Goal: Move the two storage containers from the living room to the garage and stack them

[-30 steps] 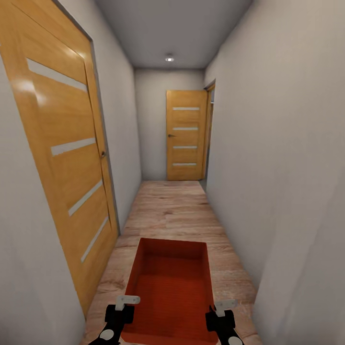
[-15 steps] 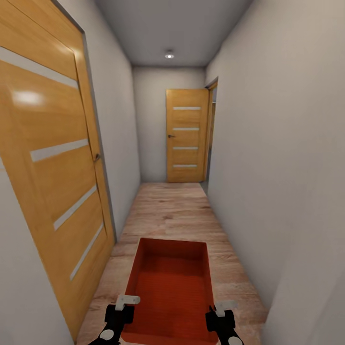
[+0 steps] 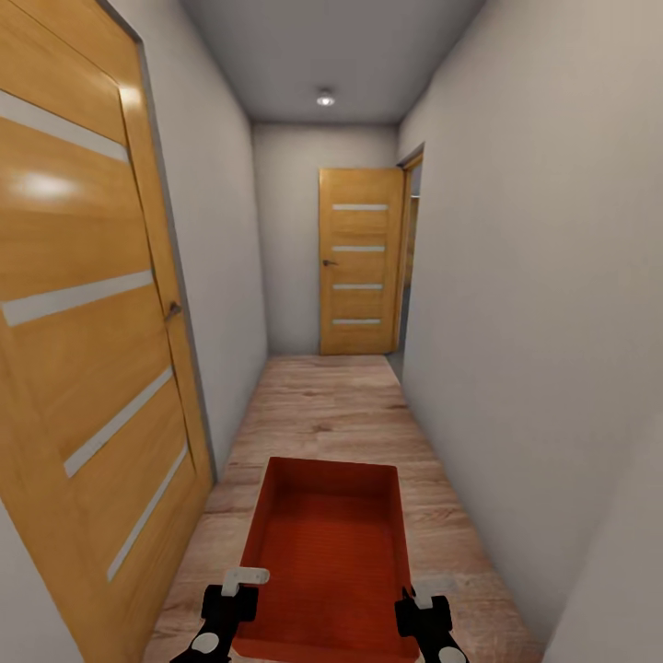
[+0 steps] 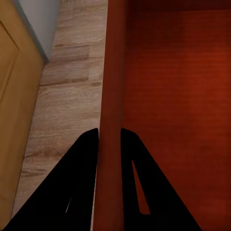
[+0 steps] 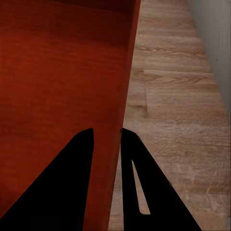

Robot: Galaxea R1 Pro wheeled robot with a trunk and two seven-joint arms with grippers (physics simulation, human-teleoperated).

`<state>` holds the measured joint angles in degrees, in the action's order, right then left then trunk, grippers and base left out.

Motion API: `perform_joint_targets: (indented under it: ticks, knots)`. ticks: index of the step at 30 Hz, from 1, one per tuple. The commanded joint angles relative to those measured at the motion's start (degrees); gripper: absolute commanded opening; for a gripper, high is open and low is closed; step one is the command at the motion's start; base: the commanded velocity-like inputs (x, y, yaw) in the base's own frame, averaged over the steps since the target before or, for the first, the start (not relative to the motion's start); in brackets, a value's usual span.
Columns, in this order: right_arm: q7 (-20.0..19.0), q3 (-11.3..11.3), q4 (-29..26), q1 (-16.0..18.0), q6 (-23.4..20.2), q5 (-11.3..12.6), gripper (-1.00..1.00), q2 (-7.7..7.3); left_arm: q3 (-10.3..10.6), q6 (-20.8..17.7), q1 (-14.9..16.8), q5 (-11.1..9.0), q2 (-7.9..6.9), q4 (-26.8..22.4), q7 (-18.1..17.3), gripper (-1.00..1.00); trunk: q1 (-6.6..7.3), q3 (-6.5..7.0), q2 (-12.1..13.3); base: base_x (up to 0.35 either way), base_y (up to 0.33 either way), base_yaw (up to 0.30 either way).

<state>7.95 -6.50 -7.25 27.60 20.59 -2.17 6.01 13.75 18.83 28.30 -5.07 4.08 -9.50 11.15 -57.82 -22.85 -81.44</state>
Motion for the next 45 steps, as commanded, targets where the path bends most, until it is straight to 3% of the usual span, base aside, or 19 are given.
perform_joint_targets:
  ticks: [1, 45]
  knots:
    - [0.6, -0.3, 0.0, 0.0, -0.1, -0.7, -1.0, 0.0, -2.5, 0.1, 0.1, -2.6, 0.32, -0.9, 0.5, -1.0, -0.03, -0.07, 0.0, 0.339, 0.0, 0.0]
    - [0.6, -0.2, 0.0, 0.0, -0.1, -0.7, -1.0, 0.04, -2.5, 0.1, 0.1, -2.6, 0.32, -0.9, 0.5, -1.0, -0.03, -0.07, 0.0, 0.339, 0.0, 0.0]
